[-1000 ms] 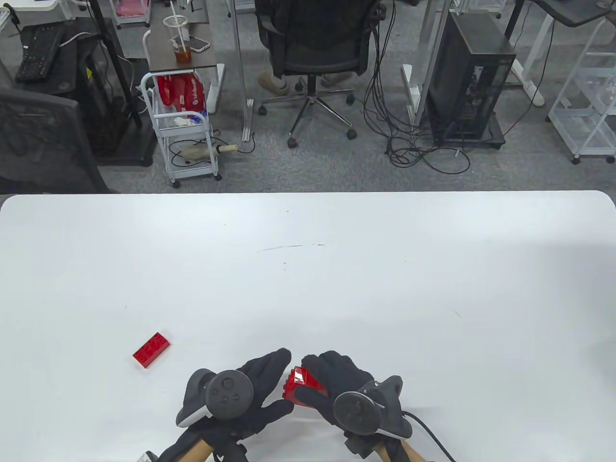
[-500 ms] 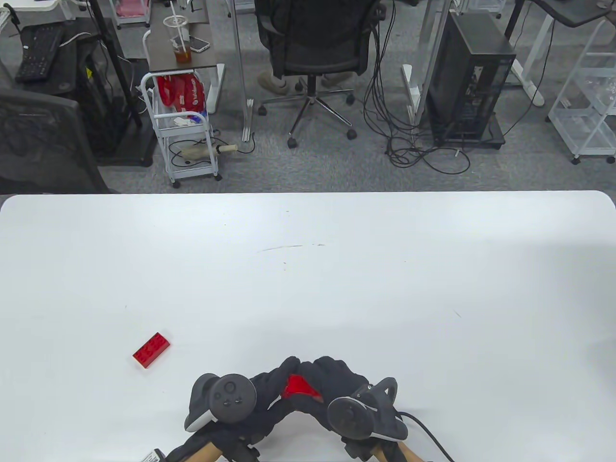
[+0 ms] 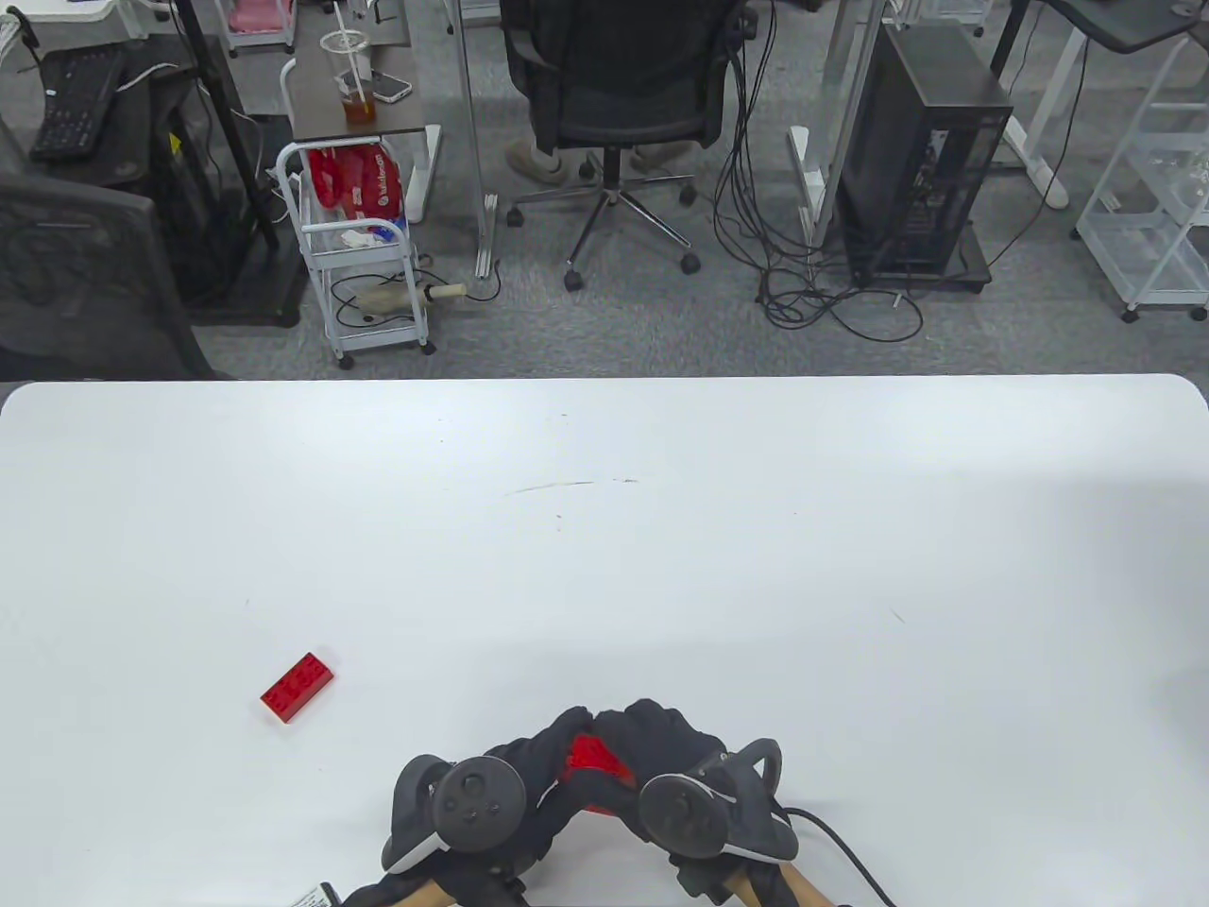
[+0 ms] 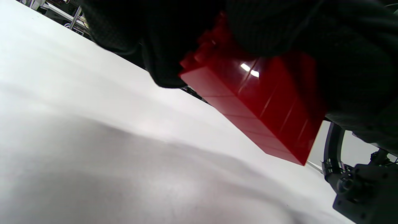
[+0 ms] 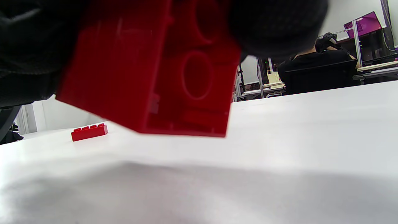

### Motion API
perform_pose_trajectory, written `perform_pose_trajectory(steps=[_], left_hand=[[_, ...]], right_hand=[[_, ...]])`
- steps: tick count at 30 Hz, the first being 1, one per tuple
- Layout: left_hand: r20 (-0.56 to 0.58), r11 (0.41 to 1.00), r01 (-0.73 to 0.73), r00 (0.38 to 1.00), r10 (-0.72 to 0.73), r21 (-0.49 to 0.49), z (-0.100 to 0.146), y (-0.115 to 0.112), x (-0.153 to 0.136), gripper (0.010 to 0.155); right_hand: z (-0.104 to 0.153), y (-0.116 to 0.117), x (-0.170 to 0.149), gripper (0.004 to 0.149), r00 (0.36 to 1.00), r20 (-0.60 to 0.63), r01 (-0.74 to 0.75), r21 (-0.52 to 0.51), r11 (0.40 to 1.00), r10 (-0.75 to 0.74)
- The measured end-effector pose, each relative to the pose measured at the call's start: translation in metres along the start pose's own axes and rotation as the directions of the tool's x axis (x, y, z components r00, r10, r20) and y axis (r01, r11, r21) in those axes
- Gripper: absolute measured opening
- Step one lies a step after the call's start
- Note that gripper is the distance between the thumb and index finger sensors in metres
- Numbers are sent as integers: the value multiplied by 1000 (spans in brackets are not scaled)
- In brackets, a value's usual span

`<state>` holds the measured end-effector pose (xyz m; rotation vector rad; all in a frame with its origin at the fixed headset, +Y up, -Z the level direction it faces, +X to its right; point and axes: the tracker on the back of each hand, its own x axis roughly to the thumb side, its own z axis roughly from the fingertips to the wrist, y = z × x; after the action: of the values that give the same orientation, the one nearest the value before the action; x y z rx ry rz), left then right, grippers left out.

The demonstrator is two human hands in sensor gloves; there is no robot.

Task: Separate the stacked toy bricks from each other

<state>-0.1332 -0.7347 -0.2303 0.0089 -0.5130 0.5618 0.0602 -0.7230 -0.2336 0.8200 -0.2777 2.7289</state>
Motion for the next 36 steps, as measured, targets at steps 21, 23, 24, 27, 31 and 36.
perform_pose_trajectory(steps=[21,23,24,27,31,36], left_hand=[[-35,991,98,995,-95,94,5,2,3,77],[-28,990,129,992,-127,61,3,1,3,77],[-31,991,118,993,-116,60,3,1,3,77],[-42,992,117,993,-115,44,2,3,1,76],[-53,988,143,989,-140,57,3,6,0,76],[-110,973,221,971,-213,67,0,12,-6,76]], right_hand=[[0,2,1,65,999,-33,-29,2,1000,29],[0,3,1,65,999,-29,-30,10,1000,30],[0,4,0,65,999,-28,-27,13,1000,27],[-1,5,0,65,999,-34,-17,19,1000,17],[-2,6,-1,65,999,-45,-17,14,1000,17],[-2,6,-3,64,999,-51,-19,14,1000,20]])
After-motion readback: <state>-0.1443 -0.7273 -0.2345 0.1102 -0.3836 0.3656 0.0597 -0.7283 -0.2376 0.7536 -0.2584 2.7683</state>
